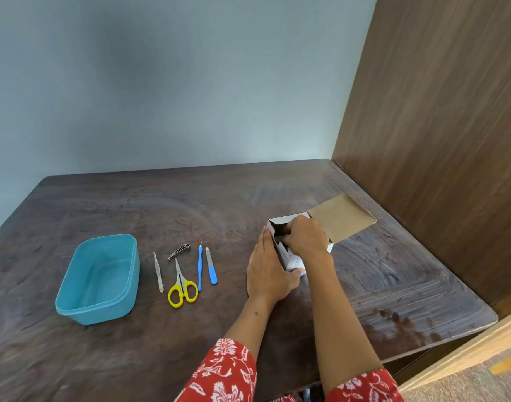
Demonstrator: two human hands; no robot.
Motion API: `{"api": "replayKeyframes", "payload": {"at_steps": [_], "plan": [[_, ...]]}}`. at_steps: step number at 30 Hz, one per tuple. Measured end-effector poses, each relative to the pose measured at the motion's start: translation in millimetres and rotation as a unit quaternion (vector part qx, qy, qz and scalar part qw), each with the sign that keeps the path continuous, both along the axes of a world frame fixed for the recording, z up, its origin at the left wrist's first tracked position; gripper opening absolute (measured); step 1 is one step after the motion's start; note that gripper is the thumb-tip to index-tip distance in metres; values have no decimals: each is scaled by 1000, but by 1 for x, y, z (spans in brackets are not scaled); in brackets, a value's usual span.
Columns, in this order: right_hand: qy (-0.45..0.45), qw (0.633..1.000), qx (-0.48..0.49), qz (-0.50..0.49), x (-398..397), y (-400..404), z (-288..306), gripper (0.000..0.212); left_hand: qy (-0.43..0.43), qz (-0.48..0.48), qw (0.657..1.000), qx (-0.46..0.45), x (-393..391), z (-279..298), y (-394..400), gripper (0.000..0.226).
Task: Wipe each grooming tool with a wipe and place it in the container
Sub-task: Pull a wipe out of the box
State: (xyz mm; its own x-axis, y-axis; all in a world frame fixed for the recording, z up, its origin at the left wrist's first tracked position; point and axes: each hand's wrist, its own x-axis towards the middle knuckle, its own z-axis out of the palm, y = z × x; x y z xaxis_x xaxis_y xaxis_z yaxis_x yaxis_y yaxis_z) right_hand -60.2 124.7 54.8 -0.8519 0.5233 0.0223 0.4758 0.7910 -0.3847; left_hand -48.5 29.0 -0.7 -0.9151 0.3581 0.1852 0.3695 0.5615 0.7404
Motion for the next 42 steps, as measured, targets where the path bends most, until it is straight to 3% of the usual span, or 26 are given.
{"api": "replayKeyframes", "payload": {"at_steps": [5,11,17,21,26,31,34,36,38,40,42], "plan": [[-66,997,34,3,0,-3,3,21,3,-6,1000,-4,0,-1,-1,107],[-29,998,34,-34,0,-9,5,17,6,-8,1000,-11,0,0,0,109],[4,1000,-4,12,3,0,10,22,1,-7,1000,-2,0,0,-1,109],[79,997,-9,-2,10,5,23,21,-1,-6,1000,-6,0,-1,-1,111],[186,972,-138,-36,28,8,45,7,-3,-3,1000,5,0,0,-1,110],[251,897,-360,-56,32,15,45,13,4,-7,1000,4,0,0,-1,109],[284,858,-425,-53,37,19,42,20,1,-5,1000,7,0,-1,-2,109],[355,849,-379,-103,41,21,40,23,1,-4,1000,10,-1,-1,-2,108],[448,827,-258,-221,47,21,40,24,2,-6,1000,11,-1,-1,-2,107],[529,756,-223,-314,54,21,40,32,0,-8,1000,12,-1,-1,-2,107],[571,681,-286,-359,57,25,36,37,-4,-8,1000,14,-2,-1,-1,108]]}}
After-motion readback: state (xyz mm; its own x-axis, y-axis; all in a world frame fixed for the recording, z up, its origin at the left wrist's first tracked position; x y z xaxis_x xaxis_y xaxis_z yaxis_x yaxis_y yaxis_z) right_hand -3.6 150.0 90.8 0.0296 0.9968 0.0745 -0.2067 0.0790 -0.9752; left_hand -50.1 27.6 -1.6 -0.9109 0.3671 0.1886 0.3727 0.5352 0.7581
